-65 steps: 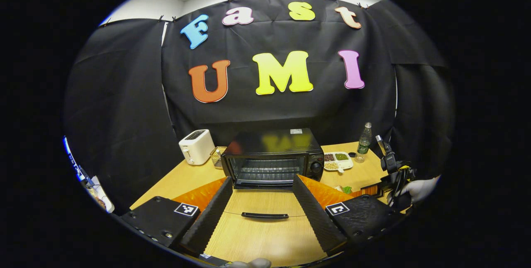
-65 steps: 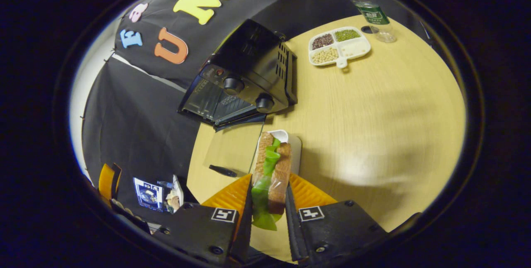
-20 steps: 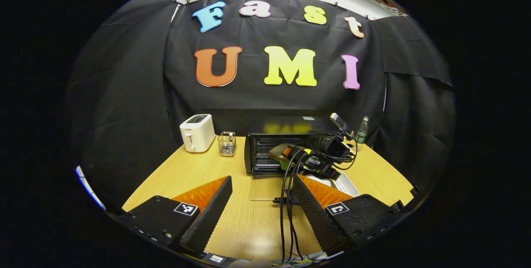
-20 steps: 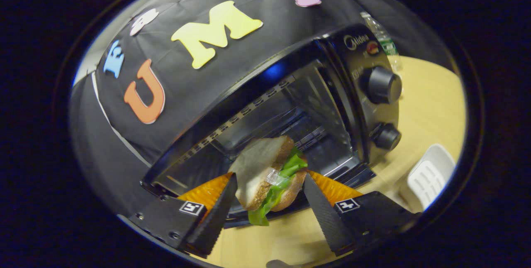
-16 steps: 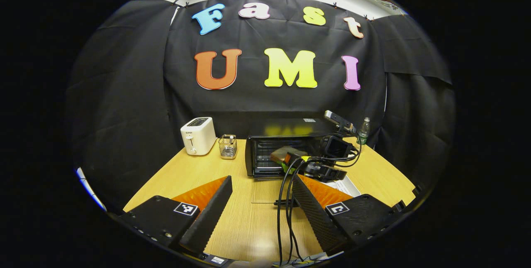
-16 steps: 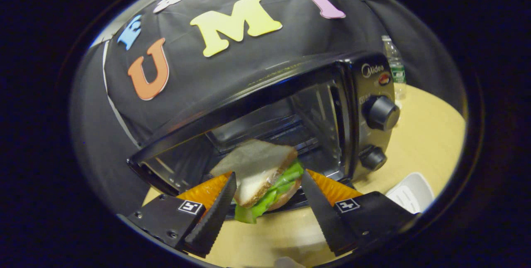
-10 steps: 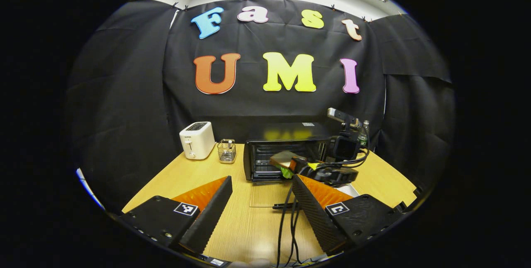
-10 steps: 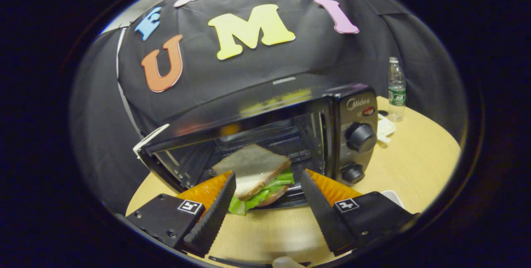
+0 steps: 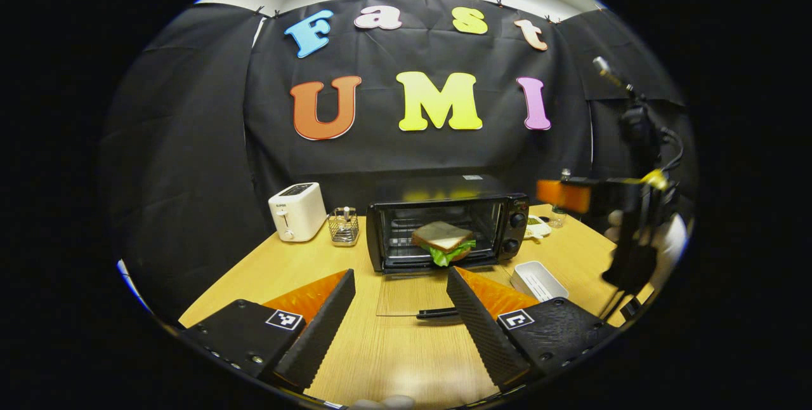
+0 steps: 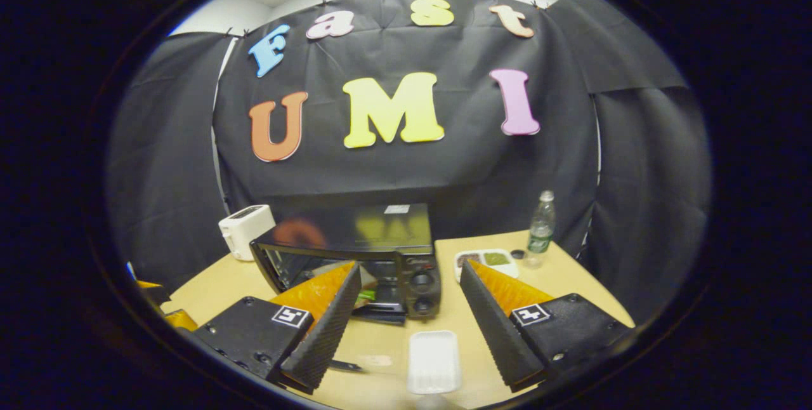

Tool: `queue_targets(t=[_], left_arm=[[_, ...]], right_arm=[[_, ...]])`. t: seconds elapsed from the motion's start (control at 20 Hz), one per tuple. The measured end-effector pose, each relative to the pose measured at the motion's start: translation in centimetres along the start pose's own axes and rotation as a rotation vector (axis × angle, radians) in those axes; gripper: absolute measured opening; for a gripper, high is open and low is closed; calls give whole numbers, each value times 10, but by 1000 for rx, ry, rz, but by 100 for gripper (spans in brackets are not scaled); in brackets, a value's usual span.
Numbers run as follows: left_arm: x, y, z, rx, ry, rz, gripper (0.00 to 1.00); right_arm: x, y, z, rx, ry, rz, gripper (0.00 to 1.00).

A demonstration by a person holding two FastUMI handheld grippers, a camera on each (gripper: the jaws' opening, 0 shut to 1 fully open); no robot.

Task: Open the electric oven with the left hand, put the food in, and close the electric oven.

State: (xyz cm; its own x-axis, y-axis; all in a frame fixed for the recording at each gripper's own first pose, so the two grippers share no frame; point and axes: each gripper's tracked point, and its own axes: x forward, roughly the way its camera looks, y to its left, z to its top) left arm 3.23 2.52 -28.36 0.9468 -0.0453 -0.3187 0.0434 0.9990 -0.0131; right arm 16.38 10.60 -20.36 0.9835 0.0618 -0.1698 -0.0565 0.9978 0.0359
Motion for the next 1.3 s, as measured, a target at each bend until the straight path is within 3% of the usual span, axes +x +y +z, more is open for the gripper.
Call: queue_targets(t=[0.3, 0.65, 0.9, 1.3], left_arm=[[32, -43, -63, -10, 72, -27, 96], [75, -86, -126, 15, 135, -54, 96], [96, -92, -148, -11, 162, -29, 96], [109, -94, -139, -21, 133, -15, 95]], right_arm=[[-72, -83, 29, -56, -51, -67, 96], [-128, -158, 20, -42, -30, -139, 96], [-137, -179, 11, -76, -5, -161, 97], [-129, -179, -4, -68, 47, -133, 97]])
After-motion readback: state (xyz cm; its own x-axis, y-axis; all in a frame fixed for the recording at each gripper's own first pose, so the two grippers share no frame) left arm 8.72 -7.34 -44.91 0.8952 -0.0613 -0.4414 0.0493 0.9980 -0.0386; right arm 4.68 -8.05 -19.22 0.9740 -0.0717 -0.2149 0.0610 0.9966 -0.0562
